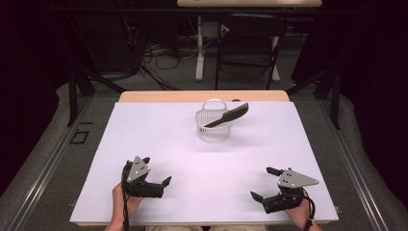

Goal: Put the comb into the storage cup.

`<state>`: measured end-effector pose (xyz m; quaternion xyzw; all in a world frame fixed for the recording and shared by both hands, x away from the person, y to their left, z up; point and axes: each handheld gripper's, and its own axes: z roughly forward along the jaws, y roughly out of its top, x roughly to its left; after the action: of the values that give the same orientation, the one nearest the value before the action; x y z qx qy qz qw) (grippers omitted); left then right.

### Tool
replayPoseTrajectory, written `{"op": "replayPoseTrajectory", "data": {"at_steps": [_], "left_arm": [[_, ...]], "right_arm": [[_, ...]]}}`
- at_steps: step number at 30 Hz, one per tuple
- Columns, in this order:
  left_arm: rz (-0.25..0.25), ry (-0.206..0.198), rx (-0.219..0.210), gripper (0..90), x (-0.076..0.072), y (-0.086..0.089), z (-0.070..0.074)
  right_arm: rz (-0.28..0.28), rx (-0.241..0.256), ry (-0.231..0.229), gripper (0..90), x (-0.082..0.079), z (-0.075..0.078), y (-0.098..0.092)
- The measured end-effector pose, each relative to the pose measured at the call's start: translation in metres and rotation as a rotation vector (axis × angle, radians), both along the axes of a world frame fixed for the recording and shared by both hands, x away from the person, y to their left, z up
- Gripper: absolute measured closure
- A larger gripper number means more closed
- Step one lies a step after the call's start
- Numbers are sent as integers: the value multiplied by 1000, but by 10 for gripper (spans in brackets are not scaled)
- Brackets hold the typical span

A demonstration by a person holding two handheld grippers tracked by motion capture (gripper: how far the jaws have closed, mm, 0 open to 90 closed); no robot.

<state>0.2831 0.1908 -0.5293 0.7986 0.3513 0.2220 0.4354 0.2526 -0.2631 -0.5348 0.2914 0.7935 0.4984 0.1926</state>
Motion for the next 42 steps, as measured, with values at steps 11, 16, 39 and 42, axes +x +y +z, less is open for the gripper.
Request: {"op": "replayPoseTrajectory", "data": {"at_steps": [11, 16, 39, 42], "left_arm": [[18, -8, 2, 0, -12, 6, -5], [26, -6, 3, 0, -17, 9, -7], [60, -4, -2, 0, -24, 27, -10], [57, 4, 1, 0, -23, 27, -10]], "right_arm": [[2, -2, 4, 2, 0, 0, 1], [1, -3, 6, 2, 0, 0, 0], [2, -3, 10, 2, 1, -1, 1], [0, -5, 13, 1, 1, -1, 0]]}}
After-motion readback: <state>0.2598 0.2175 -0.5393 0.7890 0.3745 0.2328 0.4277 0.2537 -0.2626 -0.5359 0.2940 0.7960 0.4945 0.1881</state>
